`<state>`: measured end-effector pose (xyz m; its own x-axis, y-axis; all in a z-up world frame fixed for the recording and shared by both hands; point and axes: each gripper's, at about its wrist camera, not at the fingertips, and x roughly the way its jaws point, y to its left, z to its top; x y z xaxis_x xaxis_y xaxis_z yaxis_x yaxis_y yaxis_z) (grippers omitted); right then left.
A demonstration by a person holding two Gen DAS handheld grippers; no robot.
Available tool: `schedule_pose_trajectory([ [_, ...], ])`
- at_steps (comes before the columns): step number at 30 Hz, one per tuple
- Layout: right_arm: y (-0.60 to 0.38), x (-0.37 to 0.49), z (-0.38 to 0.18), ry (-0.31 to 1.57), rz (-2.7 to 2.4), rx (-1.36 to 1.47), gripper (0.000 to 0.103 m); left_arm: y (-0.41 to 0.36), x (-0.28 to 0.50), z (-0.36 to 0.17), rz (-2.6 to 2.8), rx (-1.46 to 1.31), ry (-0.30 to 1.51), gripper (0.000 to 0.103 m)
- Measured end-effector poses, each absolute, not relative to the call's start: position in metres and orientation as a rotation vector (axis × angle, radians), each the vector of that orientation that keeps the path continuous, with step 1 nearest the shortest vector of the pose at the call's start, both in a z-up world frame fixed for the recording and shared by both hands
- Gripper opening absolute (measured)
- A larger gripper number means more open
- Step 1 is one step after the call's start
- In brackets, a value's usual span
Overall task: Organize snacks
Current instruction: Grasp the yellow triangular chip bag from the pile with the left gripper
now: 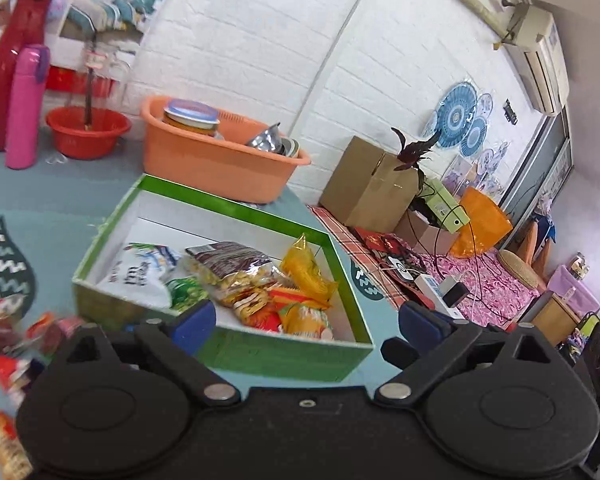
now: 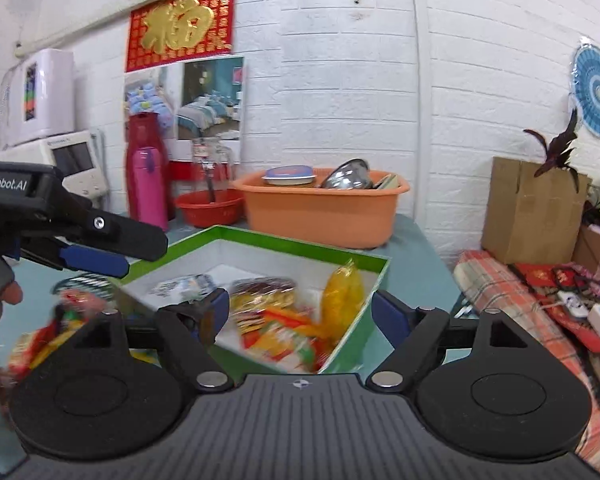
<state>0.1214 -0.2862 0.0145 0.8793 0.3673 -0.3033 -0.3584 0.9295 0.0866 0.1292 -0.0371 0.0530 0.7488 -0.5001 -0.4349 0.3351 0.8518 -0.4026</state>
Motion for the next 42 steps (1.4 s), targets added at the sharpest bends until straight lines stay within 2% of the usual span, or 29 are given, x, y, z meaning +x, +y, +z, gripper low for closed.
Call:
schedule_pose_trajectory([
  [11, -0.250, 0.075, -0.025, 0.460, 0.552, 0.154, 0.103, 0.024, 0.053, 0.005, -0.317, -0.375, 0.614, 0.103],
  [15, -0.227, 0.079, -0.034, 0.506, 0.593, 0.139, 0.103, 0.035, 0.048, 0.002, -0.294, -0.380, 0.617, 0.103],
  [21, -0.195, 0.094, -0.034, 0.467, 0.652, 0.085, 0.103, 0.034, 0.070, 0.007, -0.345, -0.358, 0.569, 0.103],
  [22, -0.189, 0.098, -0.035, 0.464, 0.662, 0.067, 0.103, 0.032, 0.077, 0.005, -0.346, -0.346, 0.581, 0.099],
  [24, -0.180, 0.106, -0.037, 0.468, 0.674, 0.036, 0.103, 0.029, 0.094, -0.002, -0.342, -0.318, 0.619, 0.080],
  [28, -0.170, 0.120, -0.041, 0.478, 0.683, -0.004, 0.103, 0.028, 0.111, -0.018, -0.319, -0.293, 0.661, 0.079],
  [32, -0.167, 0.134, -0.050, 0.527, 0.677, -0.011, 0.089, 0.031, 0.116, -0.027, -0.327, -0.287, 0.683, 0.079],
  [35, -0.167, 0.137, -0.054, 0.546, 0.693, 0.009, 0.085, 0.032, 0.118, -0.027, -0.334, -0.304, 0.693, 0.076],
  [37, -0.166, 0.137, -0.055, 0.550, 0.694, 0.008, 0.085, 0.029, 0.120, -0.029, -0.341, -0.298, 0.708, 0.065],
  [39, -0.166, 0.137, -0.056, 0.560, 0.692, 0.008, 0.071, 0.024, 0.120, -0.031, -0.326, -0.280, 0.714, 0.064],
  [40, -0.167, 0.138, -0.057, 0.570, 0.690, 0.013, 0.053, 0.024, 0.119, -0.031, -0.321, -0.276, 0.716, 0.061],
  [41, -0.168, 0.136, -0.057, 0.574, 0.682, 0.015, 0.044, 0.024, 0.116, -0.030, -0.336, -0.295, 0.718, 0.060],
  [42, -0.171, 0.133, -0.055, 0.568, 0.670, 0.016, 0.040, 0.025, 0.112, -0.028, -0.347, -0.312, 0.716, 0.060],
])
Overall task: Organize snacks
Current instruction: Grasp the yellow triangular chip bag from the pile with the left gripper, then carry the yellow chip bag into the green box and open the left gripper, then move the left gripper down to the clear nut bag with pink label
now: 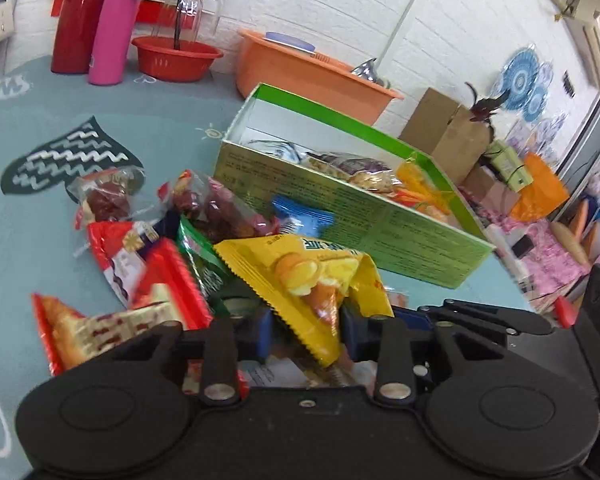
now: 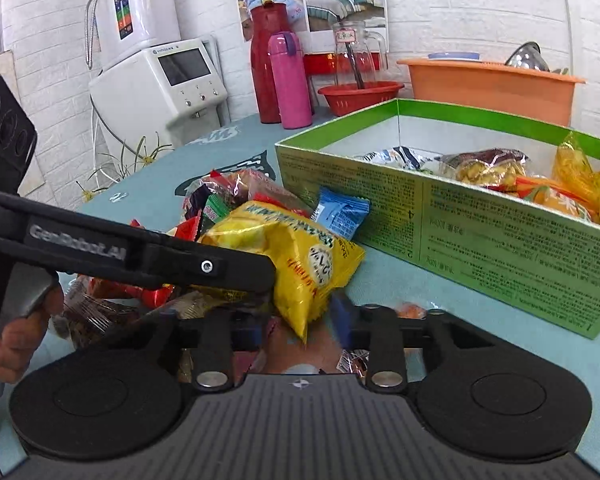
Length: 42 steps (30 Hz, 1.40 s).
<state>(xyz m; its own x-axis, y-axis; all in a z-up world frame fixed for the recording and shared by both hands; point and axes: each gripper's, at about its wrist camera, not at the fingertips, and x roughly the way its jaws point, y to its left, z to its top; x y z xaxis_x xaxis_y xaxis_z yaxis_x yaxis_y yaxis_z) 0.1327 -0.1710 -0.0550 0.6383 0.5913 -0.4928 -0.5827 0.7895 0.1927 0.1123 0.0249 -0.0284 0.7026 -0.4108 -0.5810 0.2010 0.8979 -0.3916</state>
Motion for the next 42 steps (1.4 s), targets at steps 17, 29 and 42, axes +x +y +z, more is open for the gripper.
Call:
schedule_pose_trajectory([
  [17, -0.201, 0.130, 0.022, 0.276, 0.566, 0.011, 0.034, -0.002, 0.139, 0.045, -0.471, -0.243, 0.524, 0.059],
  [29, -0.194, 0.218, 0.011, 0.292, 0.533, 0.037, 0.031, 0.004, 0.235, 0.030, -0.475, -0.290, 0.565, 0.057],
  [42, -0.198, 0.234, -0.010, 0.415, 0.494, 0.020, 0.066, 0.012, 0.232, 0.025, -0.333, -0.278, 0.567, 0.103],
])
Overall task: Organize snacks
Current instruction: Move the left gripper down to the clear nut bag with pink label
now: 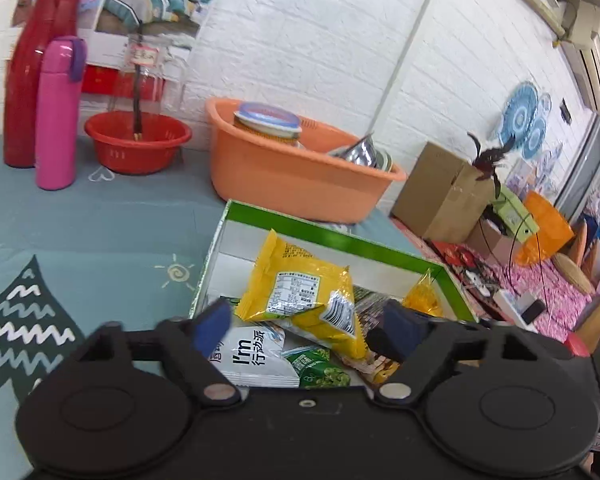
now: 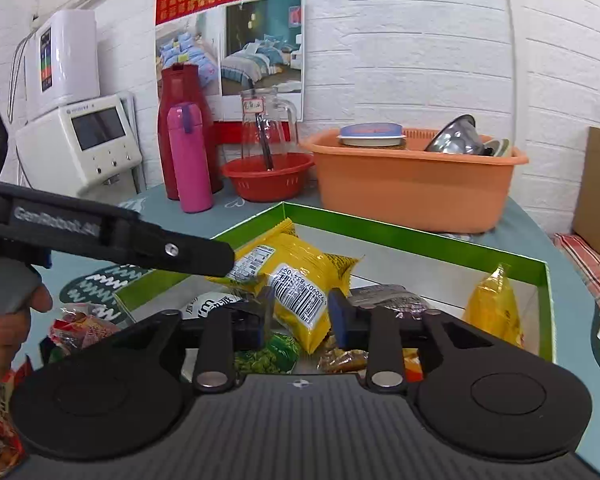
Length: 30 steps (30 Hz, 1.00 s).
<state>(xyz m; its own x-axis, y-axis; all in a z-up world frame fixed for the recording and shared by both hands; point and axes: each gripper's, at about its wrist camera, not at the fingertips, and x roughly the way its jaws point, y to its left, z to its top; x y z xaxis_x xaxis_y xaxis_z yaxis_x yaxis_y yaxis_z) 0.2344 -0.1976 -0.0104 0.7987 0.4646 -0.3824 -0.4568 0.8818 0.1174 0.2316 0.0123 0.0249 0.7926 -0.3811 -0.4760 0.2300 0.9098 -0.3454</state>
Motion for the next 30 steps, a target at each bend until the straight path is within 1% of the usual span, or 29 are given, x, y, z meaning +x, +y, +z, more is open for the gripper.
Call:
schedule_pose_trajectory([
  [1, -0.202, 0.229, -0.007, 0.400, 0.493, 0.041, 0.094, 0.014, 0.223, 0.029, -0.325, -0.282, 0.548, 0.103],
  [2, -0.207, 0.221, -0.003, 0.383, 0.487, 0.060, 0.103, 0.014, 0.213, 0.034, -0.321, -0.281, 0.526, 0.103],
  [4, -0.215, 0.202, 0.005, 0.345, 0.487, 0.084, 0.103, 0.015, 0.195, 0.044, -0.327, -0.272, 0.513, 0.103],
  [8, -0.225, 0.164, 0.017, 0.324, 0.494, 0.090, 0.103, 0.019, 0.156, 0.056, -0.318, -0.286, 0.543, 0.103],
  [13, -0.229, 0.115, 0.016, 0.329, 0.539, 0.066, 0.103, 0.025, 0.103, 0.055, -0.308, -0.272, 0.527, 0.103],
  [19, -0.219, 0.078, -0.011, 0.419, 0.611, 0.066, 0.103, 0.027, 0.057, 0.025, -0.342, -0.313, 0.582, 0.103],
  [23, -0.204, 0.065, -0.030, 0.493, 0.670, 0.090, 0.103, 0.025, 0.044, -0.004, -0.341, -0.330, 0.633, 0.103],
  [27, -0.185, 0.061, -0.042, 0.548, 0.707, 0.062, 0.103, 0.026, 0.040, -0.020, -0.313, -0.291, 0.659, 0.103],
  [30, -0.174, 0.061, -0.044, 0.552, 0.722, 0.029, 0.103, 0.027, 0.041, -0.023, -0.312, -0.263, 0.645, 0.098],
])
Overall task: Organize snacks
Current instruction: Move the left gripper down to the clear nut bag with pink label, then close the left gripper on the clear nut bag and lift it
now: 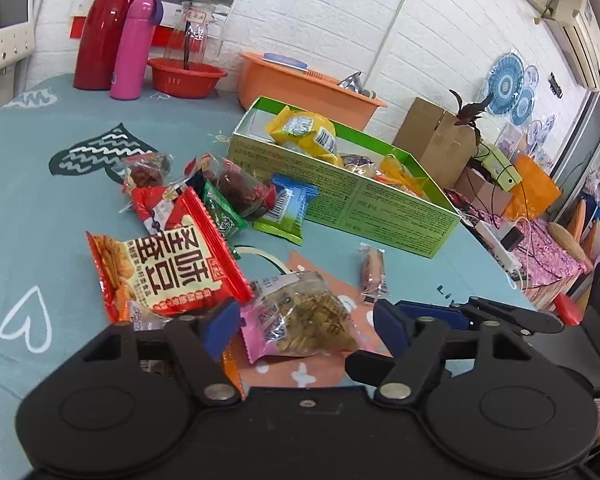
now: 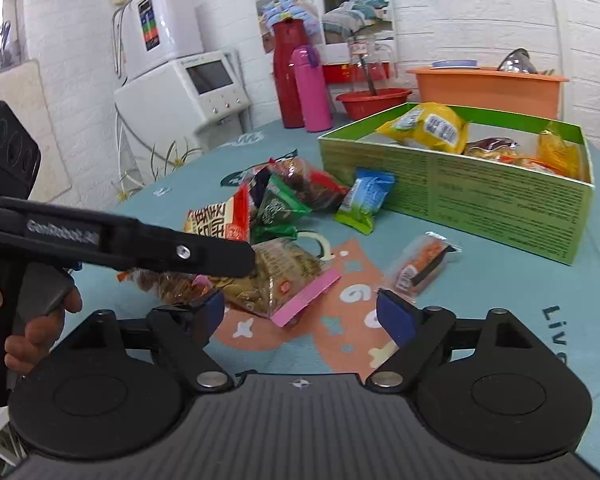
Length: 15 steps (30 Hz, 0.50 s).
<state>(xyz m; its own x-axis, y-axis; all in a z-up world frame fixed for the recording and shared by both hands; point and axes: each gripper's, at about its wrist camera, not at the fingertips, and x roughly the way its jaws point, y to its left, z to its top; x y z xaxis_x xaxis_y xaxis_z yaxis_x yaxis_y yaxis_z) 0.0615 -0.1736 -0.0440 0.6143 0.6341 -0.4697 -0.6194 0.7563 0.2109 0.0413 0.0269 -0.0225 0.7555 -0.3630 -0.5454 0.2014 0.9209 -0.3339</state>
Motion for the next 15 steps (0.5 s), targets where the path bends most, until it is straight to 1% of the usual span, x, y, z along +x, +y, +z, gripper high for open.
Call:
schedule_pose_trajectory([
  [2, -0.170, 0.063, -0.046, 0.557, 0.722, 0.014, 0.103, 0.028, 0.043, -0.024, -0.325, -0.262, 0.643, 0.092],
  [4, -0.165, 0.066, -0.047, 0.559, 0.721, 0.004, 0.103, 0.026, 0.046, -0.025, -0.330, -0.248, 0.644, 0.078],
  [5, -0.164, 0.067, -0.048, 0.559, 0.724, 0.000, 0.099, 0.025, 0.046, -0.026, -0.334, -0.231, 0.642, 0.074],
  [6, -0.163, 0.068, -0.048, 0.561, 0.728, -0.006, 0.098, 0.024, 0.047, -0.027, -0.343, -0.226, 0.647, 0.066],
  [7, -0.162, 0.069, -0.049, 0.563, 0.731, -0.015, 0.096, 0.024, 0.048, -0.027, -0.351, -0.227, 0.649, 0.065],
  [11, -0.161, 0.069, -0.049, 0.564, 0.725, -0.054, 0.086, 0.020, 0.051, -0.025, -0.390, -0.236, 0.652, 0.068],
  [12, -0.162, 0.069, -0.048, 0.561, 0.721, -0.059, 0.084, 0.018, 0.052, -0.024, -0.408, -0.242, 0.652, 0.069],
  [14, -0.167, 0.071, -0.048, 0.560, 0.707, -0.056, 0.073, 0.013, 0.055, -0.023, -0.434, -0.245, 0.657, 0.069],
  [15, -0.170, 0.071, -0.049, 0.563, 0.701, -0.054, 0.071, 0.010, 0.057, -0.024, -0.440, -0.240, 0.657, 0.070],
])
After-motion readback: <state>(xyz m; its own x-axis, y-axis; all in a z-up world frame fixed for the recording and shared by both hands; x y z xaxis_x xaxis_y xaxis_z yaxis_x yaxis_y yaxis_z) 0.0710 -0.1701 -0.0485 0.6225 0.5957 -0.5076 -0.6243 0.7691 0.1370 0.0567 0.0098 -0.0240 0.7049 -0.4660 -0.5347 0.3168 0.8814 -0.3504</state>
